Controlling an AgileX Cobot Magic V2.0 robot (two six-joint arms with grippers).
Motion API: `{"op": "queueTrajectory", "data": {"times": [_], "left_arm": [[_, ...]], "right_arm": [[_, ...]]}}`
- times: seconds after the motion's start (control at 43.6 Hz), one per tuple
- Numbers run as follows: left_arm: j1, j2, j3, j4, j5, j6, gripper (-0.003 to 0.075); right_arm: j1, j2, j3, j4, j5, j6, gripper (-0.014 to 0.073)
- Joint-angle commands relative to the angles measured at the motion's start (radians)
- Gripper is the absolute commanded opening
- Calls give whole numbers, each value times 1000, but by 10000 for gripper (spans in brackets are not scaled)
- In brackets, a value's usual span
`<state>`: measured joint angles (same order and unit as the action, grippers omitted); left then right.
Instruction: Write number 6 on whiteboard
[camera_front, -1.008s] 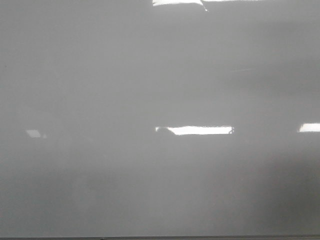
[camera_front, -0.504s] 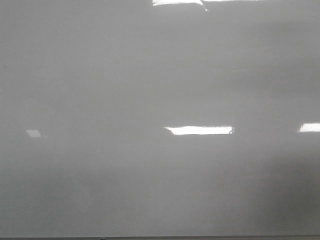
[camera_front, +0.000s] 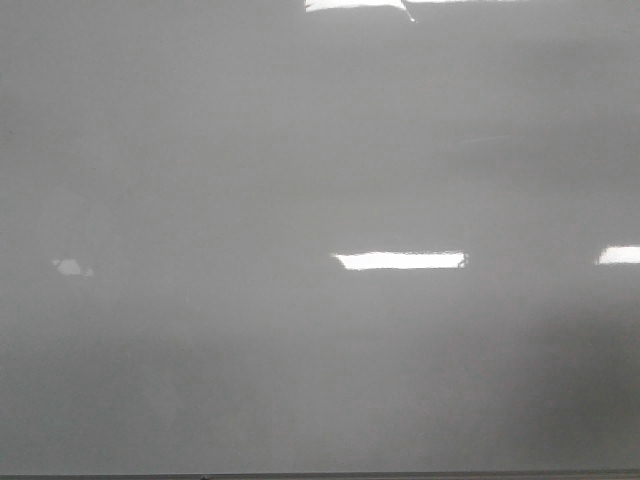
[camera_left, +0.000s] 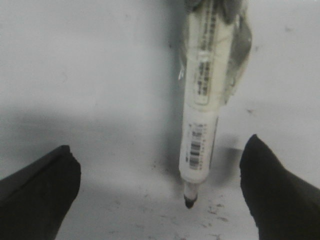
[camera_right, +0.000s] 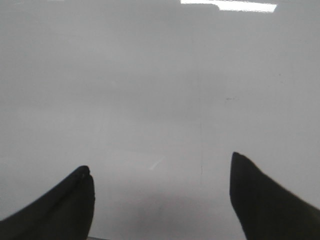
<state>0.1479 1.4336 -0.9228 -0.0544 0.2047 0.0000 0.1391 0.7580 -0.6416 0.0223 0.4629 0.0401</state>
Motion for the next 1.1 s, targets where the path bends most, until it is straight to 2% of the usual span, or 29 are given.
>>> {"op": "queueTrajectory", "data": {"times": [0.0,0.138,0.229,0.55,0.733,0.825,0.963,1.077], "left_arm": [[-14,-4,-42,-14,-112,0,615],[-24,24,-50,-12,-144,0,613],[-24,27,-52,0,-161,0,563],[-24,25,-52,0,-182,0,185],[-24,-8,-52,0,-158,0,29],[-24,-59,-52,0,-116,0,-20],[-25,-161,-53,0,37,0,-20],[-41,-250,-60,0,201,16,-20]], "right_arm": [[2,0,-31,-3,-75,-9,582],[2,0,-31,-3,-75,-9,582],[2,0,-31,-3,-72,-9,582],[1,0,-31,-3,-68,-9,582],[1,0,-31,-3,-68,-9,582],[1,0,-31,-3,-71,-9,582],[1,0,-43,-3,-47,-9,582],[1,15,-99,-3,59,-9,582]]}}
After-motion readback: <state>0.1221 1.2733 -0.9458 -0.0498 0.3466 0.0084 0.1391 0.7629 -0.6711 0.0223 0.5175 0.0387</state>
